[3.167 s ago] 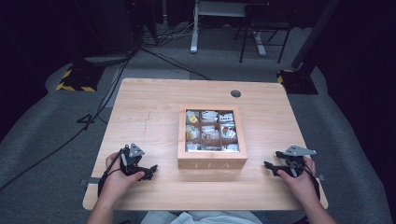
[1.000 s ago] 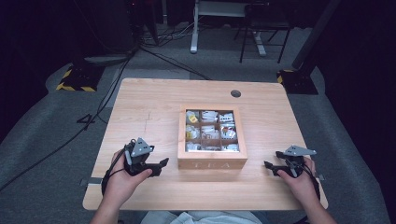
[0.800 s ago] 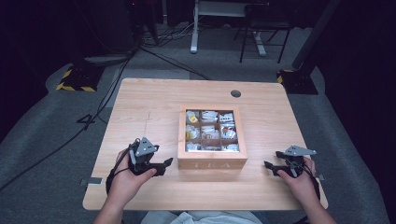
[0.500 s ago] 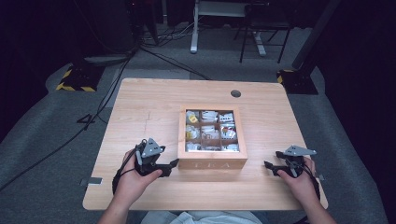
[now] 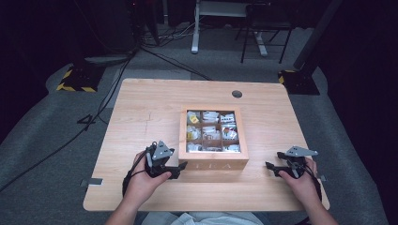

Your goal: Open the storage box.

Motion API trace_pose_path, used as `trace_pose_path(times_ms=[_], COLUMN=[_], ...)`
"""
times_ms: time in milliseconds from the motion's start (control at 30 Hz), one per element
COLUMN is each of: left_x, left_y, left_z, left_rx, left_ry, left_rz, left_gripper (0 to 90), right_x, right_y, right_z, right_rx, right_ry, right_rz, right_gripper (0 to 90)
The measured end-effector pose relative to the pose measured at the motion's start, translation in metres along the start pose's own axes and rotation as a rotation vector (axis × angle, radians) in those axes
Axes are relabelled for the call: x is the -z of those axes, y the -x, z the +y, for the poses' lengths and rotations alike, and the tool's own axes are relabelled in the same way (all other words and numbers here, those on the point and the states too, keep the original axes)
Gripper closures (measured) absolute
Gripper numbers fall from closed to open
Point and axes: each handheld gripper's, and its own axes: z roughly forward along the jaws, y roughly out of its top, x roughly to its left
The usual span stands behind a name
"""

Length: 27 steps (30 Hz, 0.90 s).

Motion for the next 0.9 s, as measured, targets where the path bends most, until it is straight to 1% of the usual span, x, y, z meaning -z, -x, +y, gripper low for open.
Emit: trace_pose_path(times_ms=[33, 100, 133, 200, 233, 367, 467, 667, 900], left_x=[-0.002, -0.004, -0.0052, -0.006, -0.0072, -0.0101, -0.0101, -0.0079, -0.0047], left_y=[0.0006, 0.0011, 0.0012, 0.0014, 0.0014, 0.0025, 0.0026, 0.0023, 0.002], left_z=[-0.0007, -0.0013, -0.0016, -0.0018, -0.0025, -0.004, -0.0038, -0.0033, -0.0033], left_rx=[0.007, 0.007, -0.001, -0.002, -0.002, -0.005, -0.002, 0.008, -0.007], left_ry=[0.002, -0.002, -0.001, -0.002, 0.002, -0.008, -0.005, 0.002, -0.013], left_rz=[-0.007, -0.007, 0.001, 0.002, 0.002, -0.001, 0.005, 0.001, 0.002], left_gripper=[30.9, 31.2, 31.4, 32.3, 34.6, 39.9, 42.1, 45.2, 50.7], right_x=[0.0, 0.0, 0.0, 0.0, 0.0, 0.0, 0.0, 0.0, 0.0], right_y=[0.0, 0.0, 0.0, 0.0, 0.0, 0.0, 0.0, 0.0001, 0.0001], right_z=[0.0, 0.0, 0.0, 0.0, 0.0, 0.0, 0.0, 0.0, 0.0], right_rx=[0.0, 0.0, 0.0, 0.0, -0.001, 0.0, 0.0, 0.0, 0.0], right_ry=[0.0, 0.0, 0.0, 0.0, 0.0, 0.0, 0.0, 0.0, 0.0], right_rz=[0.0, 0.0, 0.0, 0.0, 0.0, 0.0, 0.0, 0.0, 0.0], right_gripper=[27.2, 27.1, 27.1, 27.2, 27.2, 27.2, 27.1, 27.2, 27.2])
